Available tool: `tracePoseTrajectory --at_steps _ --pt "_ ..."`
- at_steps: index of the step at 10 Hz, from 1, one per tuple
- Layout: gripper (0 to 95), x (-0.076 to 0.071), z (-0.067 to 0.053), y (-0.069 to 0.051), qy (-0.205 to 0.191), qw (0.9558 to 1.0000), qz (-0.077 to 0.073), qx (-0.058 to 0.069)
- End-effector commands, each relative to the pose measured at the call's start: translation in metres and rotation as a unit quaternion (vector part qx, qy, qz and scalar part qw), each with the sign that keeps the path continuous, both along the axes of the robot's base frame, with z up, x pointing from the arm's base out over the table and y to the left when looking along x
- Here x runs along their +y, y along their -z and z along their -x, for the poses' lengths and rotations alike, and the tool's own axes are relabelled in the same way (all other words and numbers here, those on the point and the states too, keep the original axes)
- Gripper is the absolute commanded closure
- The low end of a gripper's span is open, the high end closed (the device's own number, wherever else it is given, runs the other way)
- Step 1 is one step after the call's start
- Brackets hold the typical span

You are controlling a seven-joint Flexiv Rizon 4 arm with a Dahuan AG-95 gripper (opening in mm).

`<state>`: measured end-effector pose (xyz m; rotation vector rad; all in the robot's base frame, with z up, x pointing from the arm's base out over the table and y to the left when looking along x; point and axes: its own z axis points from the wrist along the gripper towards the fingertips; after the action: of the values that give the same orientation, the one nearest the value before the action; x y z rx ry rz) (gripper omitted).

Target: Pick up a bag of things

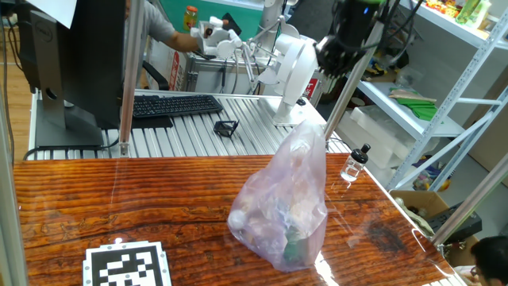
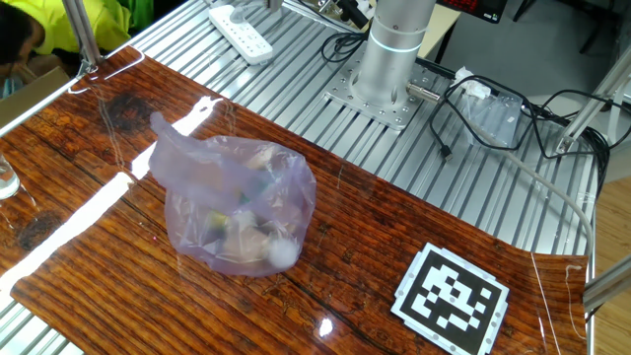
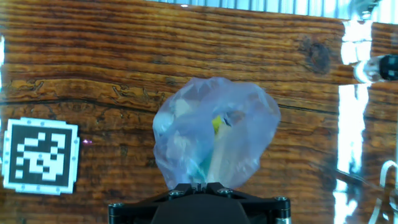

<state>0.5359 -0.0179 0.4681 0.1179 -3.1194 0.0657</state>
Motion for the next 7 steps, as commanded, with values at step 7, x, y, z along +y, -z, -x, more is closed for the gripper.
tracePoseTrajectory --at_steps 7 --pt "95.0 0.001 -0.003 0.076 0.009 0.9998 -0.017 0.007"
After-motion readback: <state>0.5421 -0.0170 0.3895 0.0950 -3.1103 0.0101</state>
